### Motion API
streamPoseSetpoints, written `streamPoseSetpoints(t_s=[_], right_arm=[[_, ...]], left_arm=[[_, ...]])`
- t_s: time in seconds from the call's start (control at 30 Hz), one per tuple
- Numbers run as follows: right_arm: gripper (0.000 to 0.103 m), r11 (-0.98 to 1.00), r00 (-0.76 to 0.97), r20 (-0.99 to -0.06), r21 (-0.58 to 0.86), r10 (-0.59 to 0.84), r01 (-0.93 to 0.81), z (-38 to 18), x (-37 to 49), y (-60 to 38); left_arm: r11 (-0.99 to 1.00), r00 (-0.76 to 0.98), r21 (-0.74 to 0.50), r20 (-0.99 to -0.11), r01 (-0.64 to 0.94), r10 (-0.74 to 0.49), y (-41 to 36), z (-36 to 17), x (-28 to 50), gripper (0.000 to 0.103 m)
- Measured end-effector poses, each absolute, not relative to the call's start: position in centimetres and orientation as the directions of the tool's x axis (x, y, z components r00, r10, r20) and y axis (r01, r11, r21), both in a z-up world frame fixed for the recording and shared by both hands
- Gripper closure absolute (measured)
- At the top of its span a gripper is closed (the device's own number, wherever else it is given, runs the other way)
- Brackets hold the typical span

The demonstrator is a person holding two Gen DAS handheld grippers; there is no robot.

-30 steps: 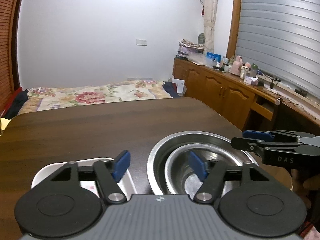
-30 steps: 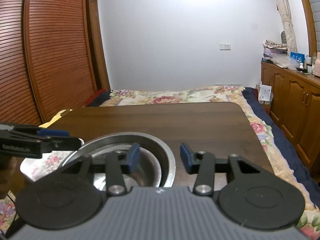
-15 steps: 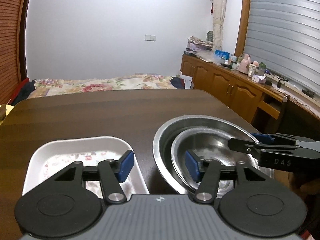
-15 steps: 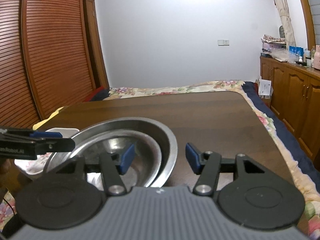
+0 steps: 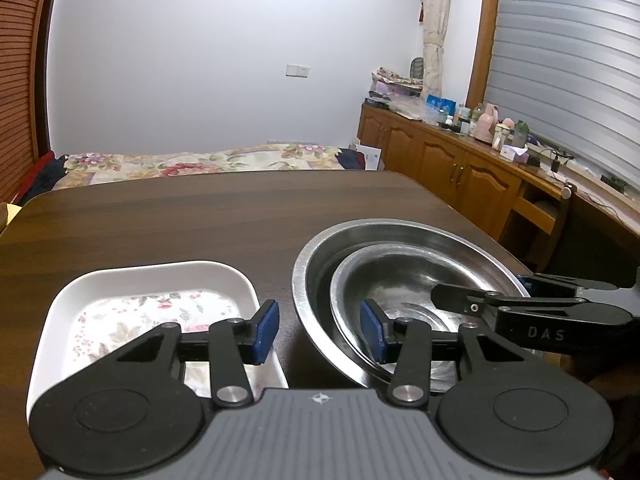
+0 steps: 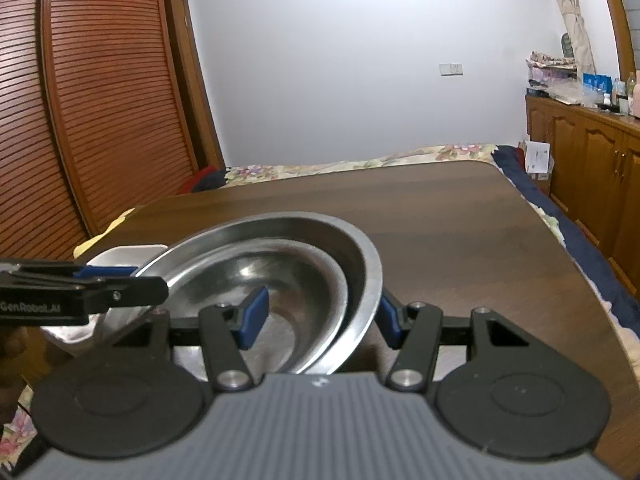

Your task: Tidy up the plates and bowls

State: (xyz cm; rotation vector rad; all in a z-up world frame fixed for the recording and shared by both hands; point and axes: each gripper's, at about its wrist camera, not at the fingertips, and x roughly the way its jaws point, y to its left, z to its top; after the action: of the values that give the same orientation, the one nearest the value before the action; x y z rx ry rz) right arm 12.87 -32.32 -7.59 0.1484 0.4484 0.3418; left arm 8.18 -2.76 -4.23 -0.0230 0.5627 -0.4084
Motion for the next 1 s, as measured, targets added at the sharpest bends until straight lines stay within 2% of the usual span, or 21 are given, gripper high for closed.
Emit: streamPoseSetpoints(t_s=[0.2, 0.57, 0.83, 1.0], right_arm=[[0.045, 0.930, 0.842, -0.402, 0.221, 0.360, -0.292, -7.7, 12.8, -32.1], [0.046, 0.927, 0.841, -0.399, 0.244, 0.364, -0.286, -8.0, 13.1, -32.1], [0.058, 0.924, 0.840, -0.399, 0.255, 0.368, -0.284, -8.3, 13.2, -32.3], [0.065, 0.928, 0.839, -0.407, 0.243, 0.362, -0.282, -8.4, 13.2, -32.0]], left_arm=[[0.914, 0.761, -0.137, -0.516, 0.381, -0.394, -2.8, -4.3, 8.1, 0.067], [0.911, 0.752, -0.134, -0.526, 0.389, -0.398, -2.9, -4.7, 8.8, 0.067], [0.905, 0.740, -0.133, -0.535, 0.404, -0.408, -3.4, -5.1, 9.1, 0.066], [0.903, 0.730, -0.132, -0.547, 0.409, -0.410, -3.4, -4.9, 9.1, 0.071]])
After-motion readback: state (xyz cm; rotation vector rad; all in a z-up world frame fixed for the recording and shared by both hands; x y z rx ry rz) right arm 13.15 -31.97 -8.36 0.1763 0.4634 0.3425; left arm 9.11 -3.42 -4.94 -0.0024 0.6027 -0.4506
